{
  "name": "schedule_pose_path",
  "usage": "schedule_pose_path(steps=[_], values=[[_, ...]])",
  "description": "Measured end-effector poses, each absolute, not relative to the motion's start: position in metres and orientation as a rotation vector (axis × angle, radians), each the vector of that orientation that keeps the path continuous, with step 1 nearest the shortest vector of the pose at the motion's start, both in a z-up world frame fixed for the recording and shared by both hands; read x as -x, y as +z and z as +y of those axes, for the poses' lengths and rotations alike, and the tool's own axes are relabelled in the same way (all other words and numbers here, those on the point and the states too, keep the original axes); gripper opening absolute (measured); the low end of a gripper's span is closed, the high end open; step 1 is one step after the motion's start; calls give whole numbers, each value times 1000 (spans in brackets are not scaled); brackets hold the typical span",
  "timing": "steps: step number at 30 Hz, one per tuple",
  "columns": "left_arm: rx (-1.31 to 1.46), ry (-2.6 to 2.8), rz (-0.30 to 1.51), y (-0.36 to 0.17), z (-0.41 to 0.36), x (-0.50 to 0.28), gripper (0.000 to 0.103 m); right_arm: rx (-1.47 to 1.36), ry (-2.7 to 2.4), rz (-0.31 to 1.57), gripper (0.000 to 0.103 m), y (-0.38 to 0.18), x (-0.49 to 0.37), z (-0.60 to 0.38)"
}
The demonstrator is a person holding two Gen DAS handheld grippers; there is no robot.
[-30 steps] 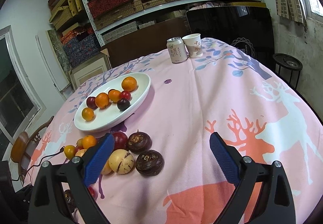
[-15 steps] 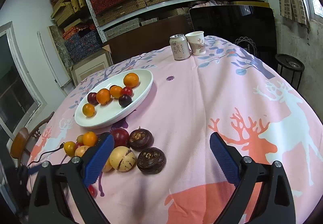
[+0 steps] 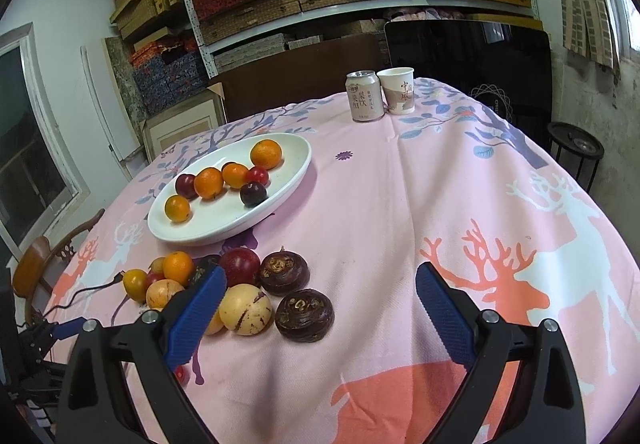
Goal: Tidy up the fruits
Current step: 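Move the left tool to the mangosteen and close around it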
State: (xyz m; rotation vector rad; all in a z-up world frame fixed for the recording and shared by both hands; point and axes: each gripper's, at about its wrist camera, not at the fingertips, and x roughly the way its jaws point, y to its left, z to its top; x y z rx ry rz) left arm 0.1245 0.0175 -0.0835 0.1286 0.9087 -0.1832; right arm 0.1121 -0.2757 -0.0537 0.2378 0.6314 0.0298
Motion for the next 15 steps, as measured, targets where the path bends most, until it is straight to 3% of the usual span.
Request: schedule_pose_path(steps=[9, 15], values=[[-119, -213, 953, -91, 10, -135, 62, -228, 33, 630, 97, -54, -111, -273], [-101, -231, 945, -90, 10, -135, 53, -211, 38, 639, 97, -55, -111, -270]])
